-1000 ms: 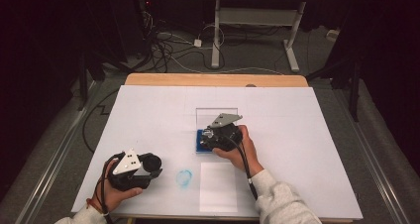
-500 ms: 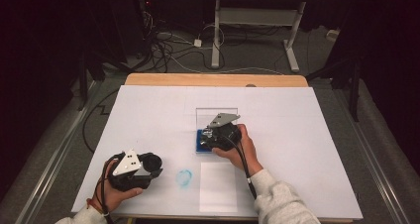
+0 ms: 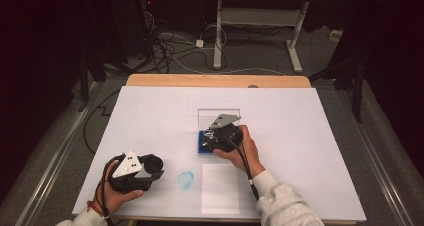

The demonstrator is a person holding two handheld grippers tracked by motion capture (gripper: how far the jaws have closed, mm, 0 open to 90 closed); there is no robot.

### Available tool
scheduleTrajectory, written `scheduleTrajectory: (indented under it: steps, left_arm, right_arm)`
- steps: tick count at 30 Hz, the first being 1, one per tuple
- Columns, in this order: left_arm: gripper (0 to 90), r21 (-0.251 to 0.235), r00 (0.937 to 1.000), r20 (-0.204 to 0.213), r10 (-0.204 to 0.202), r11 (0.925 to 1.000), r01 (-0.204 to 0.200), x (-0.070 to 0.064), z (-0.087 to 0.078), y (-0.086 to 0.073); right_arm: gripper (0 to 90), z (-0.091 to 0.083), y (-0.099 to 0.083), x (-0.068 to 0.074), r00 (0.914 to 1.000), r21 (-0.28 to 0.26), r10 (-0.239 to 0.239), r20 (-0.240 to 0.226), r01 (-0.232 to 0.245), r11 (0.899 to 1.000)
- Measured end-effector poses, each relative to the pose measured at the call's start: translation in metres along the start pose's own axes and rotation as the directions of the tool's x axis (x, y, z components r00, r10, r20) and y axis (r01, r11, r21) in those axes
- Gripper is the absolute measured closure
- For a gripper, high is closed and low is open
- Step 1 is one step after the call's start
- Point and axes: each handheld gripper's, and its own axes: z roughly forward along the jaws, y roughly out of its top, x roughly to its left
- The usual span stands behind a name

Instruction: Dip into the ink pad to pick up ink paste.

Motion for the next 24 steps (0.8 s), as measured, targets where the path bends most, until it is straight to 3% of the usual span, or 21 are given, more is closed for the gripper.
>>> scheduleTrajectory:
  steps: [18,24]
  left_arm:
    - [36.8,-0.002,0.9999,0.007,-0.009,1.0,0.009,0.002,0.002,0.0]
    - [36.7,-0.006,0.9998,-0.007,-0.017,0.9998,0.017,0.003,0.001,0.0]
  right_arm:
    - [57.1,-0.001,0.006,0.001,0.9999,0.042,-0.011,0.011,0.011,0.999]
    - [57.1,-0.009,0.009,-0.005,0.9996,0.016,0.013,0.023,-0.014,1.0]
